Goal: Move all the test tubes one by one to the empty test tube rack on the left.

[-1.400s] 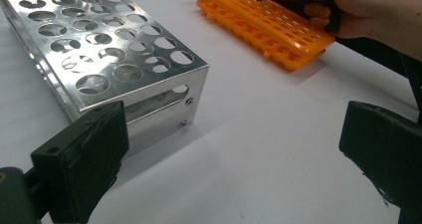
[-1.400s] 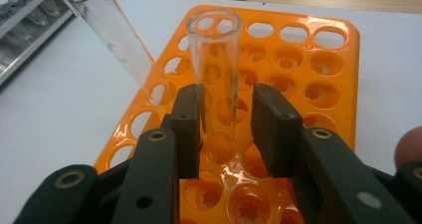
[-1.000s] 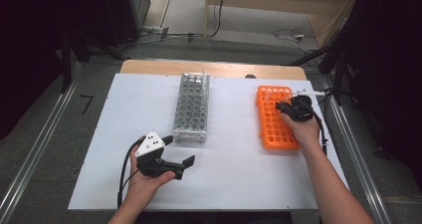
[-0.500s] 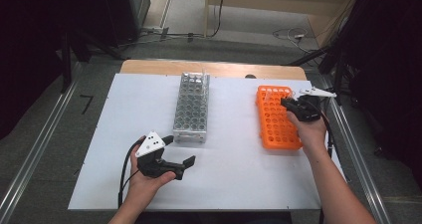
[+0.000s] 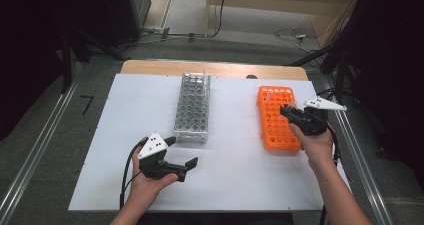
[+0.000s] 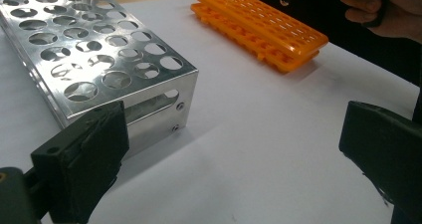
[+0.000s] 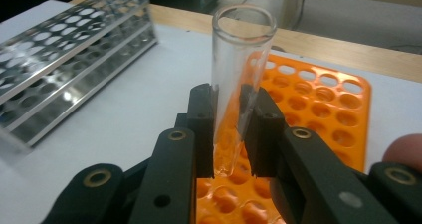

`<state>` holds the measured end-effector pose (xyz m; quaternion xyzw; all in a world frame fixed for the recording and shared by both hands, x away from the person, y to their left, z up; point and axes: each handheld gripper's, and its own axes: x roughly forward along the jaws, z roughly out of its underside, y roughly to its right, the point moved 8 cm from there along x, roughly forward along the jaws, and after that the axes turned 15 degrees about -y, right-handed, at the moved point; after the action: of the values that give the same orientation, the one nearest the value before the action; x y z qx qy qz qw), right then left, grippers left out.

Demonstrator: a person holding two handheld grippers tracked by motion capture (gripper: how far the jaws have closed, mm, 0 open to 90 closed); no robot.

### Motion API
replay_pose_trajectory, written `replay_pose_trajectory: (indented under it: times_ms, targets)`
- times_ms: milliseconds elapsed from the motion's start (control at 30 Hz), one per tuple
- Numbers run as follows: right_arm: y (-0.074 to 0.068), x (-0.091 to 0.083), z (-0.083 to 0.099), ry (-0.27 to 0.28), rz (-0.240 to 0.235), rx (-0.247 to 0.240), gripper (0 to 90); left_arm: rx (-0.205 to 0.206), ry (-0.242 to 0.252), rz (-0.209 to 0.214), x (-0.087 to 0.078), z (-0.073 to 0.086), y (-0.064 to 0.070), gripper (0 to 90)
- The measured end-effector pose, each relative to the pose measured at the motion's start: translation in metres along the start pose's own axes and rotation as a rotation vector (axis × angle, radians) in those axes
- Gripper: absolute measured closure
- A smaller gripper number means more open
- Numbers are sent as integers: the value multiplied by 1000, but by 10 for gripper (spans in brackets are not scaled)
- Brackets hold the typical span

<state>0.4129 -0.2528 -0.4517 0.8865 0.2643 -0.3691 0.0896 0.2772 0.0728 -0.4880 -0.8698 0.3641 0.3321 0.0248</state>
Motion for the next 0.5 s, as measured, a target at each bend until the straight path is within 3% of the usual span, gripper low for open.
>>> replay_pose_trajectory:
  times_ms: [267,500]
  targets:
    - [-41,-5,14,8,-66,-79,733,4,4,-1,-1,-1,2,0]
    - [-71,-4,26,-1,-131,-116,733,13,5,1,-1,-1,4,0]
